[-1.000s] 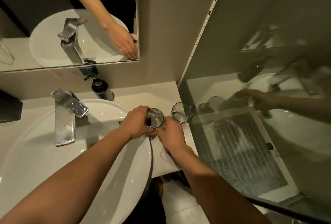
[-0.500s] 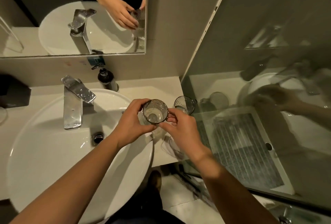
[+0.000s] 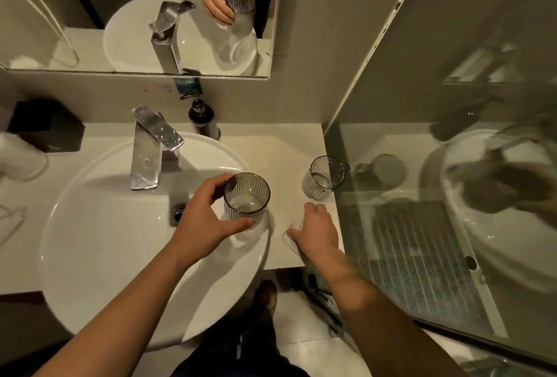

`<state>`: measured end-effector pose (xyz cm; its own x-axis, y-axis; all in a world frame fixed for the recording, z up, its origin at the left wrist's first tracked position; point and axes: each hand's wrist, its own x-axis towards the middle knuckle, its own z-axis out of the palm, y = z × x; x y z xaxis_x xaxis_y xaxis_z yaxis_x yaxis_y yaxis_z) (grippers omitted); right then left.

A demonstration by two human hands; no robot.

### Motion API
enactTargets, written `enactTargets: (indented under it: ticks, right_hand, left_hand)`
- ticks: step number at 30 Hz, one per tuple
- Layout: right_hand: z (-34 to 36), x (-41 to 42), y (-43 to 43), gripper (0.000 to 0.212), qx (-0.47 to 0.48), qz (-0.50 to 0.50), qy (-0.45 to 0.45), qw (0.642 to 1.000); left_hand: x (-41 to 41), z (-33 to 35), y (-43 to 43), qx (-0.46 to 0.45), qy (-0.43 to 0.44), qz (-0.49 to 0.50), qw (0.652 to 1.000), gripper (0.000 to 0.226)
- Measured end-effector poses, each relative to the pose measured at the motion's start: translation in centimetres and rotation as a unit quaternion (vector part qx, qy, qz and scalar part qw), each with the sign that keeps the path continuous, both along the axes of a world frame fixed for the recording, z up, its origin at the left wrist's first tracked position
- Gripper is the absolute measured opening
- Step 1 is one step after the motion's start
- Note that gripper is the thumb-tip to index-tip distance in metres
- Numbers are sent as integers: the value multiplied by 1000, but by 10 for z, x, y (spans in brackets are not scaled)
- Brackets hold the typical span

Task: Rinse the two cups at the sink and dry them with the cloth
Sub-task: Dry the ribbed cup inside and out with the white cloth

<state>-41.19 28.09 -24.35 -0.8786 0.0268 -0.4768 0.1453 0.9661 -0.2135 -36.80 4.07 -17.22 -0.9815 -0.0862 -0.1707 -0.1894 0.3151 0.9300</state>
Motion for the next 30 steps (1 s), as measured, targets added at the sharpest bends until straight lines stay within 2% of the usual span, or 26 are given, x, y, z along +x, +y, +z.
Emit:
enactTargets:
  ticks: [5, 9, 11, 13, 15, 18, 19, 21, 24, 30]
  right_hand:
    - [-4, -3, 0, 44, -20, -30, -4, 999]
    - [18, 3, 6, 41, -114, -77, 17, 990]
    - [46, 8, 4, 45, -192, -125, 62, 971]
    - [87, 10, -2, 44, -300, -178, 121, 929]
    - [135, 11, -10, 41, -420, -208, 178, 865]
    - [188, 12, -29, 48, -560, -197, 231, 771]
    - [196, 12, -36, 53, -586, -189, 243, 749]
    - [199, 13, -49, 64, -614, -172, 251, 729]
    - [187, 20, -61, 64, -611, -136, 242, 742]
    - [164, 25, -63, 50, -488, -55, 252, 834]
  left_hand:
    - [10, 0, -5, -21, -3, 5, 1000, 90]
    - [13, 1, -7, -34, -6, 7, 999, 90]
    - [14, 4, -8, -34, -5, 3, 999, 92]
    - [14, 8, -9, -32, -5, -2, 999, 96]
    - [14, 13, -7, -30, -9, -8, 999, 97]
    - [12, 23, -1, -33, -2, -21, 999, 84]
    - [11, 26, 1, -35, 6, -23, 999, 83]
    - [7, 30, 4, -35, 16, -27, 999, 81]
    - [3, 40, 5, -22, 31, -24, 999, 78]
    - [1, 55, -5, -34, 74, -28, 996, 75]
